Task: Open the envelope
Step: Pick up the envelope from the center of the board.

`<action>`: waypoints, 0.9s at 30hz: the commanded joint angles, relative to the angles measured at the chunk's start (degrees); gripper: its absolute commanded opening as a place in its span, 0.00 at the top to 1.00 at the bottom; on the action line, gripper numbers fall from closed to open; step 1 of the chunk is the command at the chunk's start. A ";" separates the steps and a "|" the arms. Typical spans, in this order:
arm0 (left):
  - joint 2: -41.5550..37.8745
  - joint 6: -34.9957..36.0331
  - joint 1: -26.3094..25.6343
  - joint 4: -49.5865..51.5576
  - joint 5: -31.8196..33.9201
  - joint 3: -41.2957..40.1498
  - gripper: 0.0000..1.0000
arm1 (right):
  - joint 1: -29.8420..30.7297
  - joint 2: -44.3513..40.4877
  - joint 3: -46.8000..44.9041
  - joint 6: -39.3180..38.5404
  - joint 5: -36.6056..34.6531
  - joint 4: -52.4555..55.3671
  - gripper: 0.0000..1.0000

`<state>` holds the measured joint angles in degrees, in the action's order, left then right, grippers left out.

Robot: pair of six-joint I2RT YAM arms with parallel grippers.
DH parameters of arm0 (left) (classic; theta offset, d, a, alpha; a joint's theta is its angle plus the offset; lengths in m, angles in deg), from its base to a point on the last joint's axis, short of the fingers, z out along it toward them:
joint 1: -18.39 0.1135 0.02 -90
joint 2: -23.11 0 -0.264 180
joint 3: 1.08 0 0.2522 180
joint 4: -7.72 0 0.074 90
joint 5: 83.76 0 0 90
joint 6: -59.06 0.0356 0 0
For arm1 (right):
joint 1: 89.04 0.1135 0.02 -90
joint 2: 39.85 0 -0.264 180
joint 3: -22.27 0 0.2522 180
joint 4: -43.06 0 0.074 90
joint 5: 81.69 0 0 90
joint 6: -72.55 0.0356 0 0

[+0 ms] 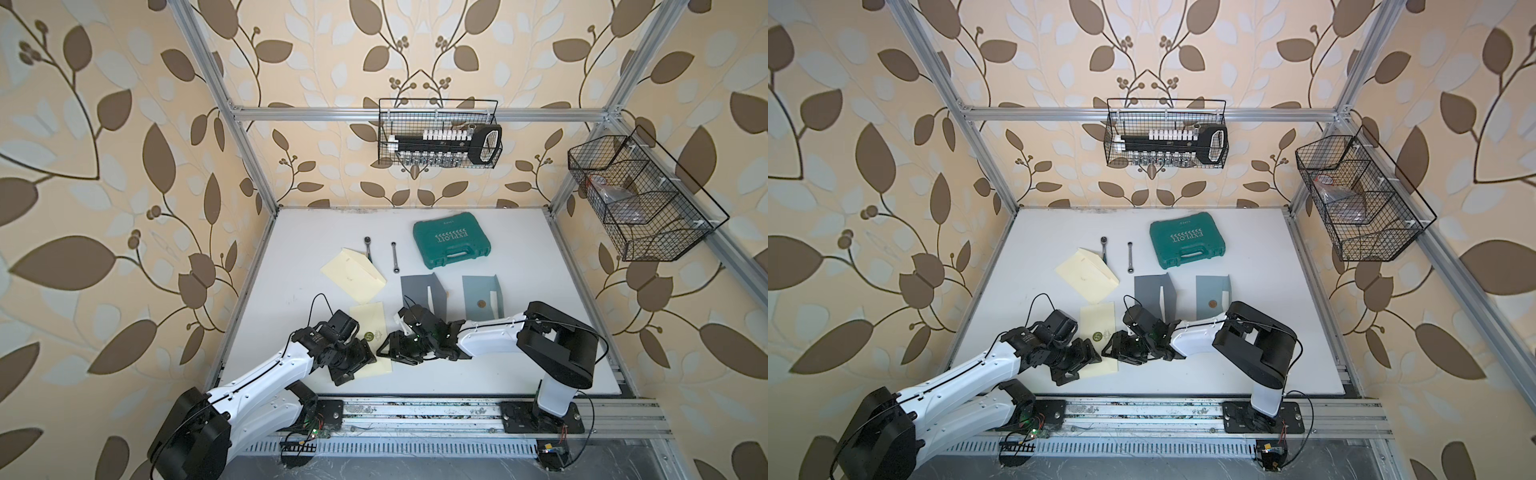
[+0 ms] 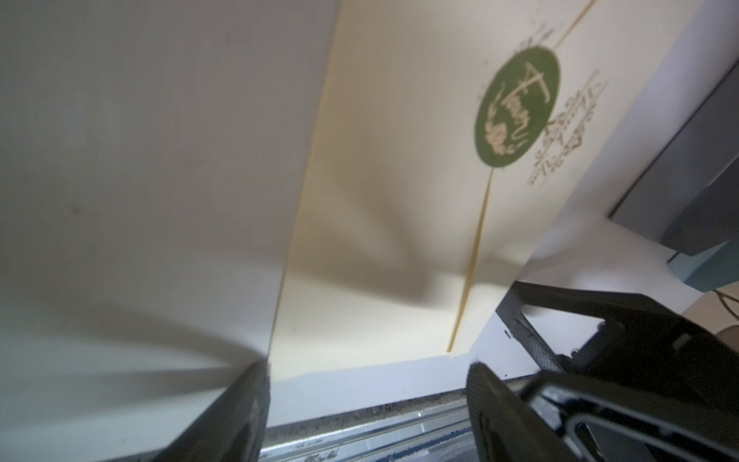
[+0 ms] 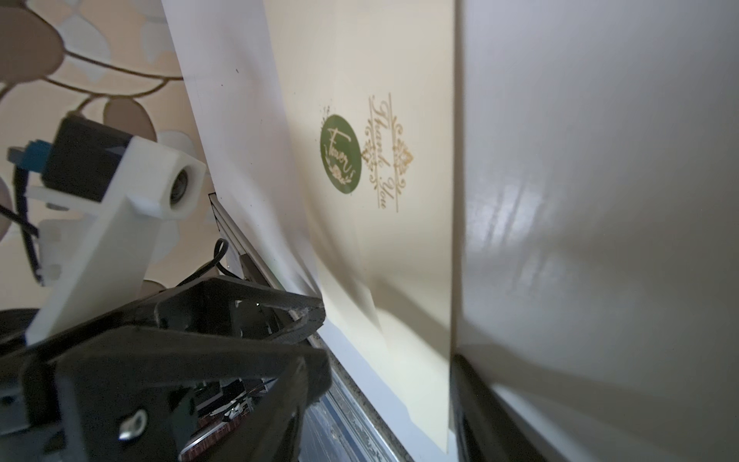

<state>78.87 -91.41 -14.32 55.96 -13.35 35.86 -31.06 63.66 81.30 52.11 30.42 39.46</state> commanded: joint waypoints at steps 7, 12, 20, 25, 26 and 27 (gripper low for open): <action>2.24 1.39 -0.40 0.06 2.10 -2.08 0.20 | -0.58 1.76 -3.89 0.98 1.40 -8.54 0.50; 2.68 1.58 -0.38 -0.44 1.94 -1.98 0.21 | -0.75 3.77 -3.38 1.62 2.56 -10.30 0.58; 1.73 1.49 -0.39 -0.77 1.83 -2.18 0.24 | -0.93 5.89 -2.40 1.68 4.06 -11.35 0.76; -1.13 1.58 -0.36 1.06 2.95 -0.18 0.24 | -1.04 3.12 -2.64 -0.30 2.21 -7.84 0.88; -2.04 1.58 -0.36 1.75 3.47 0.51 0.24 | -1.10 2.12 -2.70 -0.97 1.55 -6.47 0.90; -3.06 1.58 -0.36 2.43 4.04 1.24 0.24 | -1.17 1.01 -2.65 -1.62 0.83 -4.90 0.91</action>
<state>78.02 -90.95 -14.32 55.13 -12.69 35.94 -31.85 67.41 78.42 52.46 33.37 30.04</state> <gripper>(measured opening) 0.760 0.099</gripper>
